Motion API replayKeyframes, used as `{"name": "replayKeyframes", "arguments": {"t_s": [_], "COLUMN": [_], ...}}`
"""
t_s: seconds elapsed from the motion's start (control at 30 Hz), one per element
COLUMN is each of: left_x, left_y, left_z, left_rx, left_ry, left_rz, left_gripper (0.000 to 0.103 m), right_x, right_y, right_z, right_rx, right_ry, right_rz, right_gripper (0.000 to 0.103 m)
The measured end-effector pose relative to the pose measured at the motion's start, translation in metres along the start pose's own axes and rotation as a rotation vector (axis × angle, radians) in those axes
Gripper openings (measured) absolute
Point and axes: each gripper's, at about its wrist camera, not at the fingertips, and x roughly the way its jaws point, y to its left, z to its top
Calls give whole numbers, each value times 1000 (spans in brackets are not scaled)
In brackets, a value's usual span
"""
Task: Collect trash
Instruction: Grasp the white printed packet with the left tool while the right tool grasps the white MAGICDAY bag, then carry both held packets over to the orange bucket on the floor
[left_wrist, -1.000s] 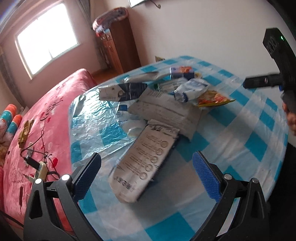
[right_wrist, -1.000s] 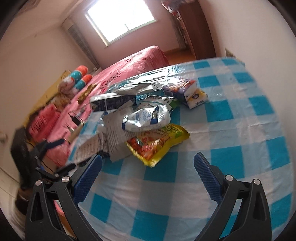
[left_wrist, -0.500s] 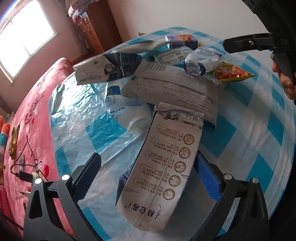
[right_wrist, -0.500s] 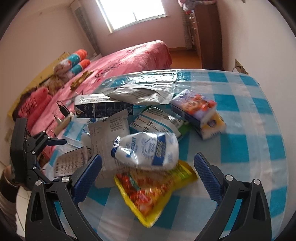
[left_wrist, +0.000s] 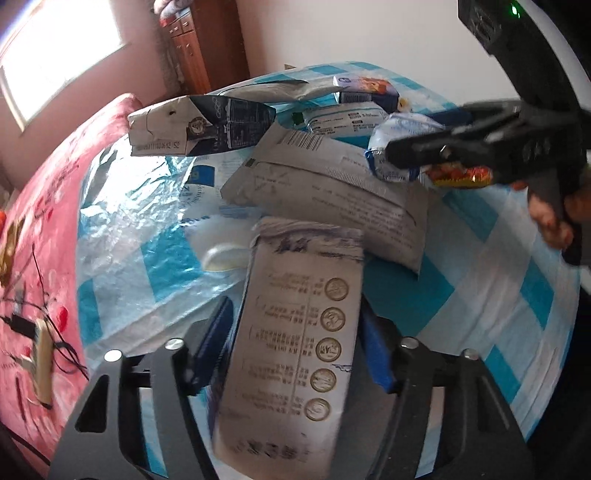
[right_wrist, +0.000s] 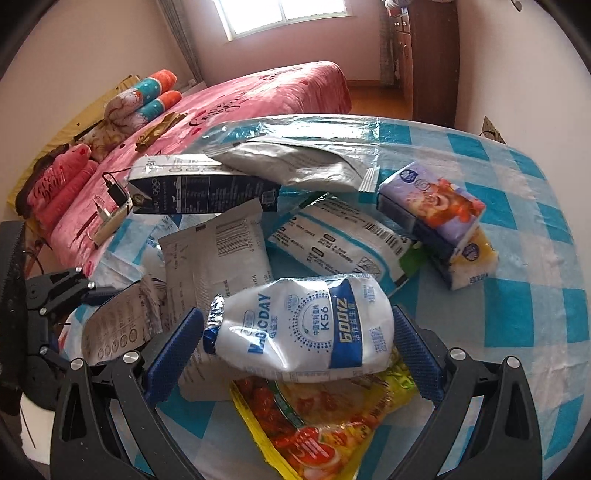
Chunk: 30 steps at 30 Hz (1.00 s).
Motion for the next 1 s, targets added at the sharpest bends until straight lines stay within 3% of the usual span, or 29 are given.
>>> {"name": "replayKeyframes", "arguments": {"t_s": [0.27,0.43,1.0], "left_x": [-5,-10,-65], "left_y": [-1,1,5], "left_z": [-3,-6,-15], "left_rx": [-161,-242,-341], "left_ry": [-40,-64,-183], "left_rz": [2,9,120], "left_gripper": [56,56,56], "right_x": [5,-2,-38], "right_y": [10,6,3], "right_z": [-10,-12,-19], "right_rx": [-70,-43,-25], "right_ry": [-15,-45,-145], "right_rz": [-78,-74,-87], "right_gripper": [98,98,94]}}
